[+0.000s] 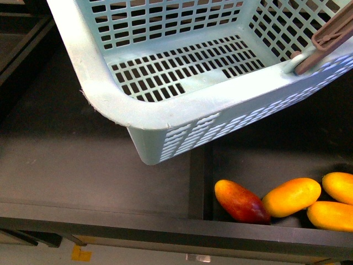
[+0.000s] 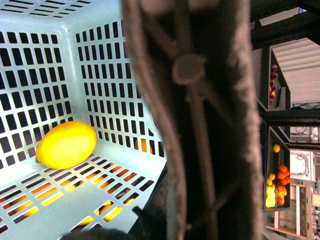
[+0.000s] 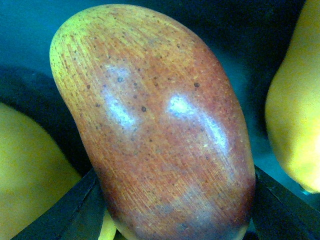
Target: Pick lemon and mango into basket
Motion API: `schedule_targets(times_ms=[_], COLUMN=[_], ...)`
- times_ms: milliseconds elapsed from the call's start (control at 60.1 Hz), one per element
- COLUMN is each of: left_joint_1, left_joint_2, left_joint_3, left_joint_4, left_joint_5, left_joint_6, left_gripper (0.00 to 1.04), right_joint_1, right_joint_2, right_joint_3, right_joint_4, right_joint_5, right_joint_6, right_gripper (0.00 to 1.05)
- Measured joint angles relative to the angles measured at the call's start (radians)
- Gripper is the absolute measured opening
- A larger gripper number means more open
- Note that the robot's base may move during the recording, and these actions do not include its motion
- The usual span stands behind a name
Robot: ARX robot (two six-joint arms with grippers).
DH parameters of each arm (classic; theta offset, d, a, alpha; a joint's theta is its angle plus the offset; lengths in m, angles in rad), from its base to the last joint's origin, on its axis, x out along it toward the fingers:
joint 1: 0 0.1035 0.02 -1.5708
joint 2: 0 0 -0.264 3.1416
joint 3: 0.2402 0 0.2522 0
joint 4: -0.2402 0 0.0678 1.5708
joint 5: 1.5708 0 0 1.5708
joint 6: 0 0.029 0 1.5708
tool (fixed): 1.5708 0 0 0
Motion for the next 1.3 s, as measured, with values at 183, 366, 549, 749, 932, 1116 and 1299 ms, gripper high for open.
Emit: schedule_targets(times_ms=[183,366,549,749,932,1116,1299], left_joint_1=[0.0,0.0,0.0,0.0,0.0,0.0,0.0], left_joint_2=[0.0,0.0,0.0,0.0,0.0,0.0,0.0], left_joint_3=[0.0,0.0,0.0,0.0,0.0,0.0,0.0], left_joint_4=[0.0,0.0,0.0,0.0,0.0,0.0,0.0], left_joint_5=[0.003,0.0,0.0,0.002,0.0,-0.002,0.001], left_joint_6=[-0.001,-0.001,-0.001,-0.001,0.0,0.0,0.0], left_gripper=[0.05,0.05,0.05,0.05,0.05,0.05,0.05], right_joint_1=[-0.07,-0.143,-0.19,-0.052,0.206,0.372,0.478], right_joint_2=[-0.18,-0.385,-0.607,-0.934,-1.042,-0.969,-0.859], right_joint_3=[-0.072,-0.132,-0.188,-0.319,-0.332,-0.276,-0.206], right_joint_4=[-0.023,-0.057,-0.069,-0.004,0.059,0.109,0.126], right_joint_5=[-0.126,-0.297,-0.479,-0.578,-0.431,-0.274,-0.185], right_joint_6=[0.042,0.122,0.275,0.547,0.735,0.829,0.892], right_gripper=[0.68,0.68,0.68,0.67,0.67,0.67,0.67])
